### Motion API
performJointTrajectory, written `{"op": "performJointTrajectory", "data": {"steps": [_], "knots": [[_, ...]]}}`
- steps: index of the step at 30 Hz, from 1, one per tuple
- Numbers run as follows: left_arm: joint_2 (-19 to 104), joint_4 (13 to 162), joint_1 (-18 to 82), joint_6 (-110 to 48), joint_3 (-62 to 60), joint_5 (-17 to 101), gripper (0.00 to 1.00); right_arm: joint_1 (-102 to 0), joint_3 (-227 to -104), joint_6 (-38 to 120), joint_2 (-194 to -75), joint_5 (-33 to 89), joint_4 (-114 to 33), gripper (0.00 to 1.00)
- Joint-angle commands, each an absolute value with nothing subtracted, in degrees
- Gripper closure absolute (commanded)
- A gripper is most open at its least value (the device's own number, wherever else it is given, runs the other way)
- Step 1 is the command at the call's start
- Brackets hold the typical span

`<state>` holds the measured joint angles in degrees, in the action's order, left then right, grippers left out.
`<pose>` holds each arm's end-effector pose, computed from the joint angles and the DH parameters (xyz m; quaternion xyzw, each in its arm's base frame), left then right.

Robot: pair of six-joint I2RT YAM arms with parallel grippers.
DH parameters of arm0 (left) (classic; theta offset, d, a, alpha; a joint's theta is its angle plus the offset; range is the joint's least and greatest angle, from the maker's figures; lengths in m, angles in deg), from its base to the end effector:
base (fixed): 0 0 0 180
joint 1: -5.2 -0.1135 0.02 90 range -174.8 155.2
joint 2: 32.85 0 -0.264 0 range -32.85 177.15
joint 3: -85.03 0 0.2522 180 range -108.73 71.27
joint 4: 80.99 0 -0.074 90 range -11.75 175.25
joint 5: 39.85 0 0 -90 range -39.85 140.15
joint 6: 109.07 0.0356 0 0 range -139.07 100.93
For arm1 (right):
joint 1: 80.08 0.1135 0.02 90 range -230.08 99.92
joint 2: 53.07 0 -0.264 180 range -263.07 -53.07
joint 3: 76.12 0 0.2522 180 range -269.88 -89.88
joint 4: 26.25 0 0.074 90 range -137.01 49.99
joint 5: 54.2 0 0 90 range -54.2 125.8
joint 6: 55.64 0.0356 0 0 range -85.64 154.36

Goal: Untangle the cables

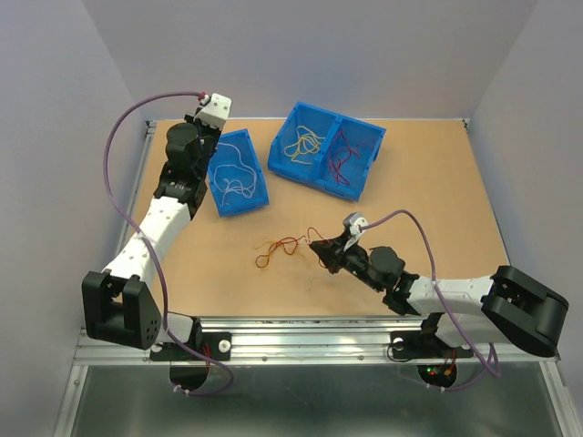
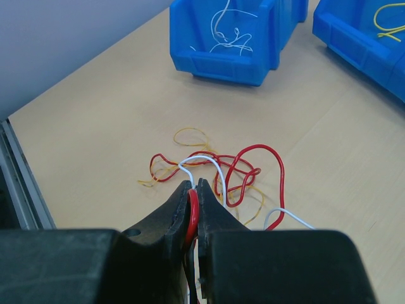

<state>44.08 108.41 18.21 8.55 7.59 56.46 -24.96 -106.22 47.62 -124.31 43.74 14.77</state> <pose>0.3129 -0.0683 0.3917 0.1835 0.6171 0.1323 0.7537 0.1380 0.1894 0.1973 -0.2066 0.6770 0.3554 0.6104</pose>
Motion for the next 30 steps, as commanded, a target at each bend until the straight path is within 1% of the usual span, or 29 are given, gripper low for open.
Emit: {"op": "performJointTrajectory", "data": {"steps": [1,4,6,8,9,12,16,18,20,21,26,27,29,30], "knots": [[43.7,99.5,18.03,11.6,2.9,58.6,1.0,-25.06,-105.88,46.58,-123.73,44.24,15.89,0.99],[46.94,93.18,18.12,13.36,-0.44,56.05,1.0,-24.97,-106.06,46.75,-124.26,43.97,15.89,0.99],[48.97,90.54,18.12,14.5,-2.11,56.39,1.0,-24.97,-106.23,46.84,-124.52,43.8,15.89,0.99],[51.87,90.61,18.12,16.26,-3.52,58.67,1.0,-24.97,-106.23,47.1,-124.7,43.45,15.89,0.99],[53.01,90.79,18.03,17.05,-5.09,61.99,1.0,-25.06,-106.15,47.19,-124.61,43.36,15.89,0.99],[58.53,91.92,17.5,18.72,-7.99,67.1,1.0,-24.97,-105.62,47.37,-124.09,43.44,15.89,0.99],[62.07,95.7,17.41,18.99,-8.62,69.58,1.0,-25.06,-105.09,47.37,-122.95,43.8,15.8,0.99],[62.86,99.65,17.5,18.99,-8.27,70.45,1.0,-24.97,-104.91,47.37,-122.59,43.88,15.8,0.99],[63.39,104.3,17.76,20.47,-5.91,74.04,1.0,-25.06,-104.91,47.37,-122.68,43.97,15.8,0.99],[63.39,110.5,18.38,21.61,-3.46,78.15,1.0,-24.97,-104.91,47.28,-122.68,43.97,15.8,0.99],[66.02,129.43,20.93,32.5,3.23,88.02,1.0,-24.97,-105.0,46.93,-122.94,44.5,15.71,0.99],[66.9,137.03,21.89,37.14,5.59,90.47,1.0,-25.06,-105.0,46.84,-122.94,44.67,15.71,0.99],[67.61,146.02,22.86,42.51,8.33,92.33,1.0,-25.06,-105.09,46.76,-123.12,44.76,15.71,0.99],[68.04,156.08,23.3,48.03,10.95,93.47,1.0,-24.97,-105.26,46.67,-123.12,44.68,15.71,0.99]]}}
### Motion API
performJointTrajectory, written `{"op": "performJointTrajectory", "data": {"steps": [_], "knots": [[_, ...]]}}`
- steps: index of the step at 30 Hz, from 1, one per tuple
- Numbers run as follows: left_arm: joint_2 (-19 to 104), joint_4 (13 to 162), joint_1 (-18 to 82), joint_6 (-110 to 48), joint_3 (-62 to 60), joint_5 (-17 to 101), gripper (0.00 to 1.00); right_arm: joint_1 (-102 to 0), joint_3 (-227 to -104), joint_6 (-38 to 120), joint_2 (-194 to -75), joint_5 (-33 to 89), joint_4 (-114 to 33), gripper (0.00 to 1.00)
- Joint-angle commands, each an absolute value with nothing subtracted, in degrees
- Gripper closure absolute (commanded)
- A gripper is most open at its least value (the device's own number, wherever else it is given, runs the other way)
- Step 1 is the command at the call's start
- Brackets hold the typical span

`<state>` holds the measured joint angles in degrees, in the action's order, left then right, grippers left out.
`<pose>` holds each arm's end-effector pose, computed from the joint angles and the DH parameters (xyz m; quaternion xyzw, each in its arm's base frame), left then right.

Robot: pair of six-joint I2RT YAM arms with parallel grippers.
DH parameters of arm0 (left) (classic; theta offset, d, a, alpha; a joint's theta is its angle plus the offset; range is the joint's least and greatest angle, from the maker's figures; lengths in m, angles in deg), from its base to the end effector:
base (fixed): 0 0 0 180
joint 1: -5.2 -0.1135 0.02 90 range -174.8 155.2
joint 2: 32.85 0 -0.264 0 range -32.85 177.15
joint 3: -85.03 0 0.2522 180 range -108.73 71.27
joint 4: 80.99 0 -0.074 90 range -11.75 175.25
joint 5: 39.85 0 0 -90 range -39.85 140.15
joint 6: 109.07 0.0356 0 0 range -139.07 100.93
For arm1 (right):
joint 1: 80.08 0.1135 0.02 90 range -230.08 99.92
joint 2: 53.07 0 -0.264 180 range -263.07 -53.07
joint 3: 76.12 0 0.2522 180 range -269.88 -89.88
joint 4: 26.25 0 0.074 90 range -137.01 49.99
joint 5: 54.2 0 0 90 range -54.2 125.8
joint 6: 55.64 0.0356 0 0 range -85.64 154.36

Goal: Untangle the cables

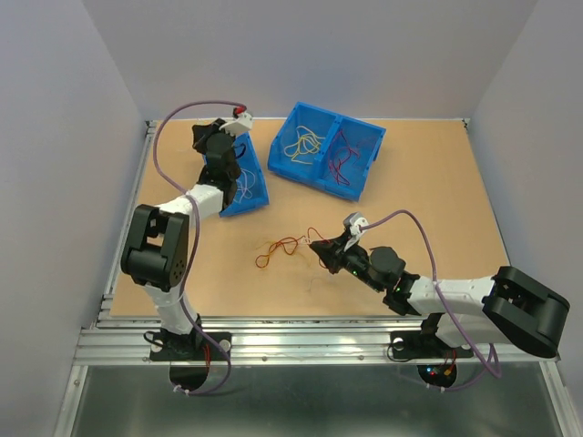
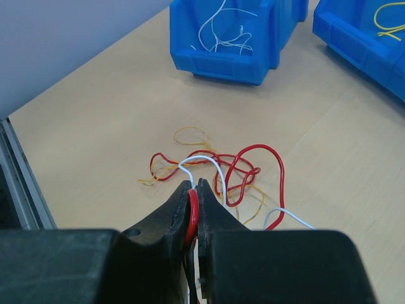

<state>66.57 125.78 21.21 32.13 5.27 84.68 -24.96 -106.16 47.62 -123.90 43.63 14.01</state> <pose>0.3932 -0.0918 0.3019 0.1645 0.6496 0.4036 0.6229 0.1375 0.1888 0.1971 -0.2083 0.6791 0.3545 0.6081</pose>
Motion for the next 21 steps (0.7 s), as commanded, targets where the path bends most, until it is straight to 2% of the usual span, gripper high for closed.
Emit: {"op": "performJointTrajectory", "data": {"steps": [1,6,10,13,14,18,21], "knots": [[68.57,161.4,23.74,51.56,12.2,93.92,1.0,-24.97,-105.35,46.67,-123.21,44.76,15.62,0.99],[75.59,192.57,27.77,69.85,15.81,95.15,1.0,-24.97,-105.44,46.14,-123.47,45.2,15.71,1.0],[80.88,200.22,29.8,77.87,14.58,96.29,1.0,-25.06,-105.44,46.05,-123.21,45.12,15.62,0.99],[77.22,187.34,30.6,70.53,14.93,97.96,1.0,-24.97,-104.83,46.05,-122.07,45.2,15.45,1.0],[75.45,174.85,30.6,62.31,14.85,97.97,1.0,-24.97,-104.39,46.14,-121.72,45.2,15.36,0.99],[64.12,141.08,30.07,40.68,10.91,90.35,1.0,-24.97,-103.6,46.23,-119.0,45.38,14.57,0.99],[61.46,127.24,29.98,36.4,9.31,86.99,1.0,-25.06,-102.9,46.49,-117.32,44.85,13.95,0.99]]}}
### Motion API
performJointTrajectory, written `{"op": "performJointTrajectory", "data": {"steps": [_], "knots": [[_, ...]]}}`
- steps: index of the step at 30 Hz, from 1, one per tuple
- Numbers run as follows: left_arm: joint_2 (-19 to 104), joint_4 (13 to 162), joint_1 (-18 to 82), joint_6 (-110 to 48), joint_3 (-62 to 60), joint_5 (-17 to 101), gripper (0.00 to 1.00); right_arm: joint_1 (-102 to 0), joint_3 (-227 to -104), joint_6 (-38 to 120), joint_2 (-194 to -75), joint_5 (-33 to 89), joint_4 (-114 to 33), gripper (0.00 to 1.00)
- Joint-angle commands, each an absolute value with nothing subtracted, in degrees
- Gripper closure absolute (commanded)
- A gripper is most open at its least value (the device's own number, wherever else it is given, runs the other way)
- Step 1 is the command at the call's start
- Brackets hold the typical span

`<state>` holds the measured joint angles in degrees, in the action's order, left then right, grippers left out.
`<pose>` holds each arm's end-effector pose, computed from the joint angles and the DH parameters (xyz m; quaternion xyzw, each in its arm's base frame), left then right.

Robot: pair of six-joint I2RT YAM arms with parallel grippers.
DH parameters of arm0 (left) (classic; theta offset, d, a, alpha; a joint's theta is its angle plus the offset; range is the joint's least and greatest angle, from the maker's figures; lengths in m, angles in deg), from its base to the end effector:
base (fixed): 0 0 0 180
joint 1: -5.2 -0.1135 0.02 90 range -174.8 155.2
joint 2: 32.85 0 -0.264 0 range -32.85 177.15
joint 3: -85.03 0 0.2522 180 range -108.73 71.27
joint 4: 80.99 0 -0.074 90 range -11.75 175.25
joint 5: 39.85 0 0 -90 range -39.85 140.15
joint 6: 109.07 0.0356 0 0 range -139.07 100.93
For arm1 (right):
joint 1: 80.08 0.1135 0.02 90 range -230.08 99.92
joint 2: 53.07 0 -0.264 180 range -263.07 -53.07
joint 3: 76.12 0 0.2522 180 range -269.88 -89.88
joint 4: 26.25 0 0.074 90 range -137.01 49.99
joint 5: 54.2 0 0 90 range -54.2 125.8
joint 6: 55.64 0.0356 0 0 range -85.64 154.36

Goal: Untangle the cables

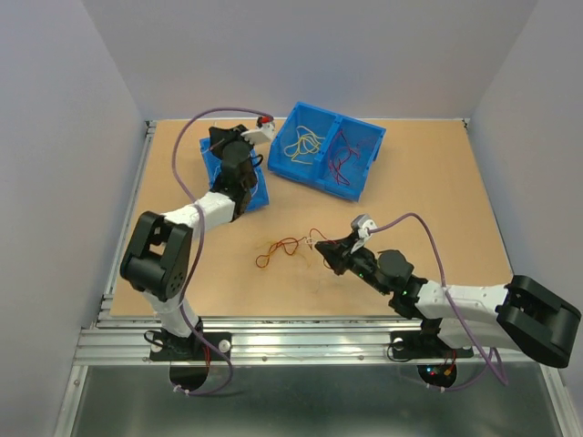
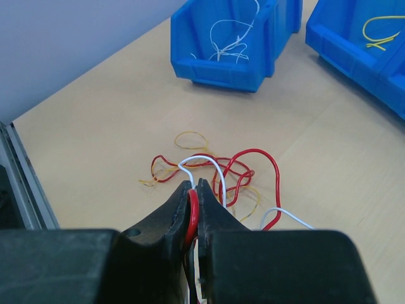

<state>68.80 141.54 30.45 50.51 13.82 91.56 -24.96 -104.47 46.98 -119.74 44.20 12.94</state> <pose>0.3621 -0.1447 0.2654 0.2470 0.6004 0.4803 0.5898 0.1315 0.1796 0.2012 -0.2050 0.6712 0.3533 0.6186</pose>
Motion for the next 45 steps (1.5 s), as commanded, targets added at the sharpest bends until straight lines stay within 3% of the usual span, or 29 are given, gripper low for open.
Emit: {"op": "performJointTrajectory", "data": {"steps": [1,4,12,24,36,39,40,43,45], "knots": [[60.59,123.52,30.07,34.04,7.74,85.24,1.0,-25.06,-102.37,46.58,-116.8,45.03,13.87,0.99],[60.05,107.46,29.81,29.56,4.93,80.93,1.0,-24.97,-101.75,46.67,-114.34,44.5,13.51,0.99],[61.54,92.48,28.15,21.11,0.09,71.88,1.0,-24.97,-102.28,47.19,-112.31,42.39,11.76,1.0],[69.53,77.88,20.23,10.12,-12.13,53.07,1.0,-24.97,-102.01,48.51,-110.81,42.21,9.56,0.99],[81.32,76.02,18.21,6.16,-18.64,50.59,0.99,-24.97,-105.44,49.21,-111.69,43.27,4.29,0.99],[80.53,76.37,17.85,6.6,-17.77,50.42,0.79,-24.97,-106.14,49.48,-112.22,43.88,3.06,0.99],[78.7,77.5,17.68,6.68,-16.28,50.42,0.67,-24.97,-107.19,49.57,-112.74,44.32,1.84,0.99],[73.0,81.1,17.68,6.95,-11.81,47.79,0.48,-24.97,-110.43,49.57,-114.15,44.94,-0.8,0.99],[70.17,82.52,17.68,7.04,-10.03,46.73,0.42,-24.97,-111.94,49.48,-115.64,44.94,-2.83,0.99]]}}
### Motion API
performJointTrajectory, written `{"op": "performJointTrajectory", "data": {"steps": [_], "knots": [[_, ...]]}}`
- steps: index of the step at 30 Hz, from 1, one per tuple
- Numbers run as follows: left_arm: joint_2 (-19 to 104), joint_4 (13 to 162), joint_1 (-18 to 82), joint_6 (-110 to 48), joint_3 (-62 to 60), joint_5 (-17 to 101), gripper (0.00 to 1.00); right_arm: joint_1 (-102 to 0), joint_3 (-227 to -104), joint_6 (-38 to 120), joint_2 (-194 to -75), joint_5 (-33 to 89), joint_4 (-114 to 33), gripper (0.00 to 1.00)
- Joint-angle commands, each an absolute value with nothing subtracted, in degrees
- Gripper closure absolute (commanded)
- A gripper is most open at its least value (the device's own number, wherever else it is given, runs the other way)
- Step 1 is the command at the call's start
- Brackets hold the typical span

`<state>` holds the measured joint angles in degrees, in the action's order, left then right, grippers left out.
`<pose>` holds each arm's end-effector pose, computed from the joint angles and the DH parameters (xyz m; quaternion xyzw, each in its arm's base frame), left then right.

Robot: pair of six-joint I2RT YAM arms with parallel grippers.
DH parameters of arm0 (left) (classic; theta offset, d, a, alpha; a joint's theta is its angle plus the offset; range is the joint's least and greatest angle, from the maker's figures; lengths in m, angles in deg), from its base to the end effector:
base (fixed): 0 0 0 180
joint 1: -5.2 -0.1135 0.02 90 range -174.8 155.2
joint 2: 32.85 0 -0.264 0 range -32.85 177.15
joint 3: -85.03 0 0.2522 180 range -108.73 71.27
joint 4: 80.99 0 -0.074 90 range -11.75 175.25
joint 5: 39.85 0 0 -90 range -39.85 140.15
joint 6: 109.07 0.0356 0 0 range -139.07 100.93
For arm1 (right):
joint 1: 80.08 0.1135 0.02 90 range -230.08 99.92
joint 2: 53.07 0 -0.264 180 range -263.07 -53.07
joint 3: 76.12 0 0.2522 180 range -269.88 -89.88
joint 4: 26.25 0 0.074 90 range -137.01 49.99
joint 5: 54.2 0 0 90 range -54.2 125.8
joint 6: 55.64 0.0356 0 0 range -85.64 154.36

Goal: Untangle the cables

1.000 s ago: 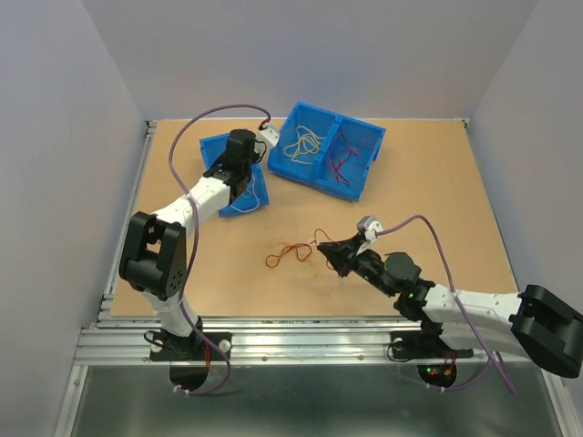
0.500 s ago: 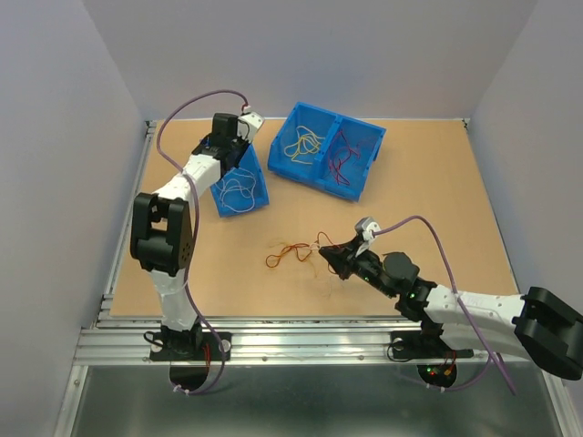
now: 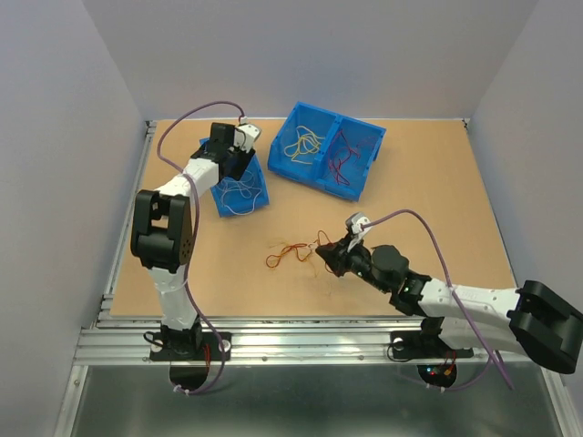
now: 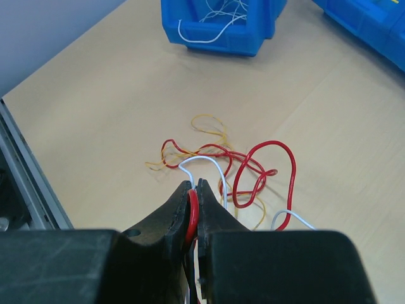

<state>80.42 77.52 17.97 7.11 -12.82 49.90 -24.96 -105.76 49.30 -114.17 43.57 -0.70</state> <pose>0.4438 -0.1007 0.2231 0.2992 0.8431 0.0502 0.4441 0.1276 0.1746 0.2017 -0.2119 0.7114 0.3423 0.5760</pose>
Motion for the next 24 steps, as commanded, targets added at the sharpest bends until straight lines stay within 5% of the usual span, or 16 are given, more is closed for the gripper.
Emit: {"op": "performJointTrajectory", "data": {"steps": [1,6,15,24], "knots": [[68.94,82.7,17.59,7.3,-8.63,46.64,0.39,-25.06,-112.47,49.57,-116.17,45.2,-3.18,0.99],[60.59,84.63,17.68,8.61,-3.97,45.15,0.28,-25.06,-115.1,49.83,-119.24,47.05,-4.86,0.99],[48.9,68.21,21.28,26.27,4.9,37.5,0.27,-24.97,-117.31,50.53,-119.87,47.75,-8.46,0.99],[37.91,67.94,28.21,31.91,18.18,40.3,0.26,-24.97,-116.69,50.97,-116.53,47.31,-10.22,0.99]]}}
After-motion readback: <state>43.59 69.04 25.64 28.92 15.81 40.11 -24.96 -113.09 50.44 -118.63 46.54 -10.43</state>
